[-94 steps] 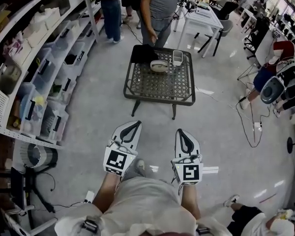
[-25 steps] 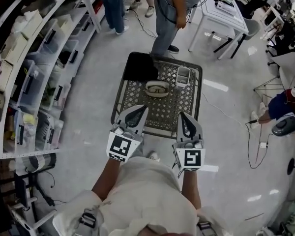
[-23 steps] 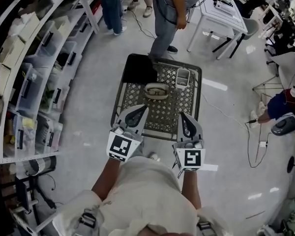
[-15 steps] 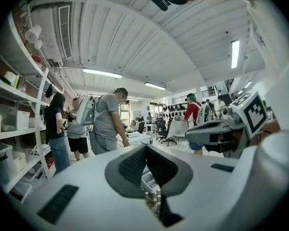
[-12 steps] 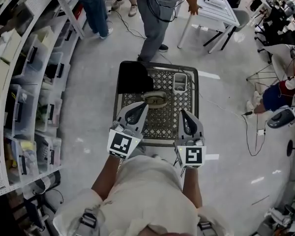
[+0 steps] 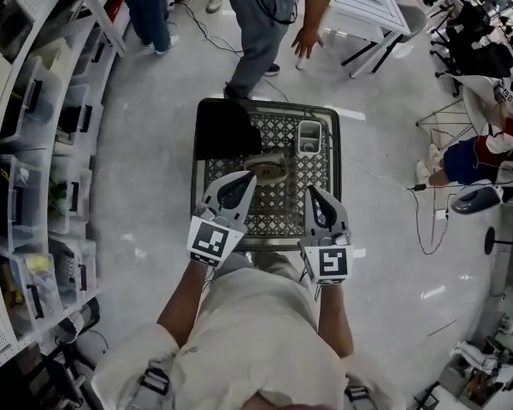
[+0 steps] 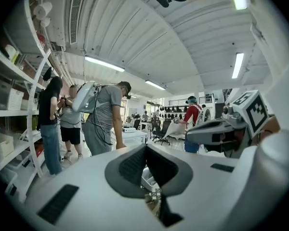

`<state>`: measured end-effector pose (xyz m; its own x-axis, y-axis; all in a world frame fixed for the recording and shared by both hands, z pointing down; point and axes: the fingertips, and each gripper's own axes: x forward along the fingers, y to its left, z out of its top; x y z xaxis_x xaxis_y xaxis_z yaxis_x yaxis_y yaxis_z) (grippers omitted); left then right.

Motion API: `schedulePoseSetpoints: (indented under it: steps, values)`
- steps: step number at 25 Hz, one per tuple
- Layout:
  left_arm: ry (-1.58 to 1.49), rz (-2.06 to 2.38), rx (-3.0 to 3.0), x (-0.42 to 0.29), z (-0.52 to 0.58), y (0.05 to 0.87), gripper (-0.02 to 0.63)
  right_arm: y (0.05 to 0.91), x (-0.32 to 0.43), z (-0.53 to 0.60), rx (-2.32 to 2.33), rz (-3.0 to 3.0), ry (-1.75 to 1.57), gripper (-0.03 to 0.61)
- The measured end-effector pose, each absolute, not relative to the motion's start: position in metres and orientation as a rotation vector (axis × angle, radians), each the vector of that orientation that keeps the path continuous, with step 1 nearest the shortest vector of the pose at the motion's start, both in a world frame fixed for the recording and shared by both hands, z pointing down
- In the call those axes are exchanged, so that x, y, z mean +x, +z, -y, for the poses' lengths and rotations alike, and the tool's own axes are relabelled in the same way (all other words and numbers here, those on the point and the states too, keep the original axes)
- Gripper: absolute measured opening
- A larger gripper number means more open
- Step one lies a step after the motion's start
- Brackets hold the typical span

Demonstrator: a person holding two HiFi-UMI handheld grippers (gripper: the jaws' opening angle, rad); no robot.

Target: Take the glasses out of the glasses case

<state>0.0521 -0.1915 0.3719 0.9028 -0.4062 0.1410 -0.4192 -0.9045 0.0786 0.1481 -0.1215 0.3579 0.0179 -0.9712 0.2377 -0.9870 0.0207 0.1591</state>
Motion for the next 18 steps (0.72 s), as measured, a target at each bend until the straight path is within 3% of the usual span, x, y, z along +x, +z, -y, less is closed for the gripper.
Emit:
schedulePoseSetpoints:
  steps: [18]
  values:
    - [0.395, 0.845, 2.755, 0.051, 0.214, 0.484, 0.011, 0.497, 0.179, 0.170, 1.719, 2.057, 0.280, 0.008]
